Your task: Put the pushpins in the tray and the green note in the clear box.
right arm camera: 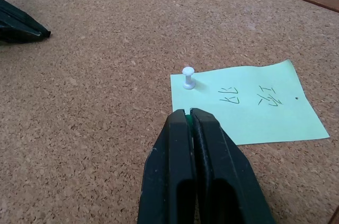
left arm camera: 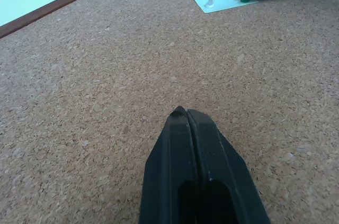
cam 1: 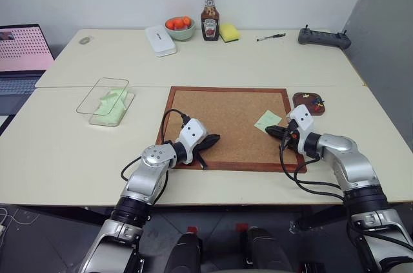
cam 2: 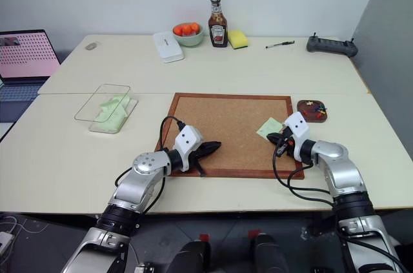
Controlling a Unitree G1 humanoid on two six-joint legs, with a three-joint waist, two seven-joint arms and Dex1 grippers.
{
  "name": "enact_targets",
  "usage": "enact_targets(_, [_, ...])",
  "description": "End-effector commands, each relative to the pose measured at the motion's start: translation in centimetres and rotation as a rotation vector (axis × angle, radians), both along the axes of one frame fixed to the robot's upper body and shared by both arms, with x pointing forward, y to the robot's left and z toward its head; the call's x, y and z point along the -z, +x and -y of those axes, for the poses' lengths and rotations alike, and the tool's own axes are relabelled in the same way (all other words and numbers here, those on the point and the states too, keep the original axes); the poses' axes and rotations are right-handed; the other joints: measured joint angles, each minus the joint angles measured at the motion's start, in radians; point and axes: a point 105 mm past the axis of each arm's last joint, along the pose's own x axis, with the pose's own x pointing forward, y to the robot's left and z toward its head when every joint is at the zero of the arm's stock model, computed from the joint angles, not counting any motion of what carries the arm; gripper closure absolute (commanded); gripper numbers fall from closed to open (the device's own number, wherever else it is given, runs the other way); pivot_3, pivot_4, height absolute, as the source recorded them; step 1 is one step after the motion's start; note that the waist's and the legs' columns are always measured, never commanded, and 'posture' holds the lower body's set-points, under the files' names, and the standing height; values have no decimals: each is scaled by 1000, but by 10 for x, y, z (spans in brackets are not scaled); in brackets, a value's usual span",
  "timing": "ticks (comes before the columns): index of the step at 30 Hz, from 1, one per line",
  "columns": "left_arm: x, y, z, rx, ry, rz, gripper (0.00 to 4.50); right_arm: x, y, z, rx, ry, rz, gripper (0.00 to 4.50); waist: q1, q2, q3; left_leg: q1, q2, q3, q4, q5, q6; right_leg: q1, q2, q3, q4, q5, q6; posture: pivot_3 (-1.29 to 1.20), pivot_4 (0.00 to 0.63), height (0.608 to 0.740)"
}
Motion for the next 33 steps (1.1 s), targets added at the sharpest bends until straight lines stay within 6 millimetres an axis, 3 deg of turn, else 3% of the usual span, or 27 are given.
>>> enact_targets(1, [28, -12, 2, 26, 52, -94, 4500, -52, -1, -16, -79, 91, 170, 4467, -1, 0, 0, 0, 0, 0, 0, 0, 0, 0, 0, 0, 0, 0, 0, 0, 150, 740])
enact_targets(12, [30, -15, 3, 29, 53, -105, 4500, -78, -2, -18, -109, 87, 244, 4467, 0, 0, 0, 0, 0, 0, 0, 0, 0, 0, 0, 0, -1, 0, 0, 0, 150, 740])
enact_targets(15, [31, -15, 3, 29, 54, -107, 4500, -82, 10, -3, -30, 49, 279, 4467, 0, 0, 0, 0, 0, 0, 0, 0, 0, 0, 0, 0, 0, 0, 0, 0, 150, 740])
enact_targets(24, [32, -17, 2, 28, 58, -111, 4500, -67, 59, 73, 310, -331, 339, 4467, -1, 0, 0, 0, 0, 1, -1, 0, 0, 0, 0, 0, -1, -1, 0, 0, 150, 740])
enact_targets(33, [33, -18, 2, 27, 60, -114, 4500, -53, 77, 93, 383, -474, 309, 4467, -2, 0, 0, 0, 0, 1, -1, 0, 0, 0, 0, 1, -1, -1, 0, 0, 150, 740])
